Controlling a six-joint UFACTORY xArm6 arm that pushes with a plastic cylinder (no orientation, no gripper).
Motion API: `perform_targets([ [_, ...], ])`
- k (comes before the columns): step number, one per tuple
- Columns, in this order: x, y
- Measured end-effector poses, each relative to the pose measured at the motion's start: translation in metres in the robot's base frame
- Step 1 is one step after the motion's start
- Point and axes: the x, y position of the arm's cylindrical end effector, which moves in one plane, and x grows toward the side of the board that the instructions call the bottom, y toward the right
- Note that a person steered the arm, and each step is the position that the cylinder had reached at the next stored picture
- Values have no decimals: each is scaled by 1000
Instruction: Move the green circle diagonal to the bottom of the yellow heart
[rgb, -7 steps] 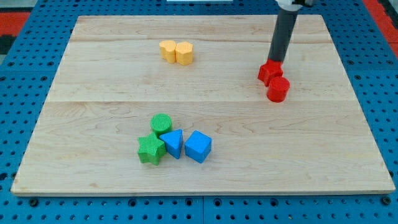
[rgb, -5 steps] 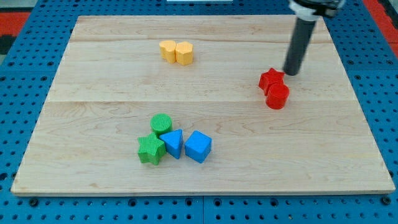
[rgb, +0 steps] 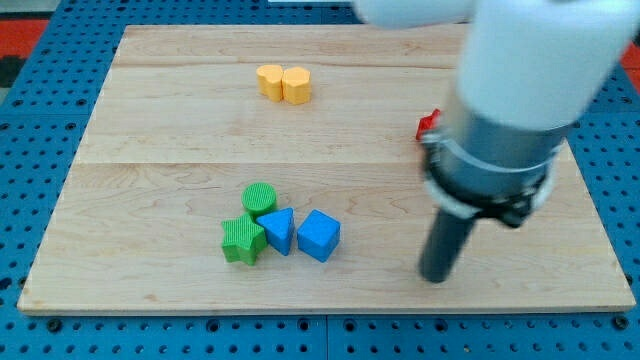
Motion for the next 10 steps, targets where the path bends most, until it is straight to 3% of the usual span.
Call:
perform_targets([
  [2, 24, -119],
  [6, 6, -154],
  [10, -64, -155],
])
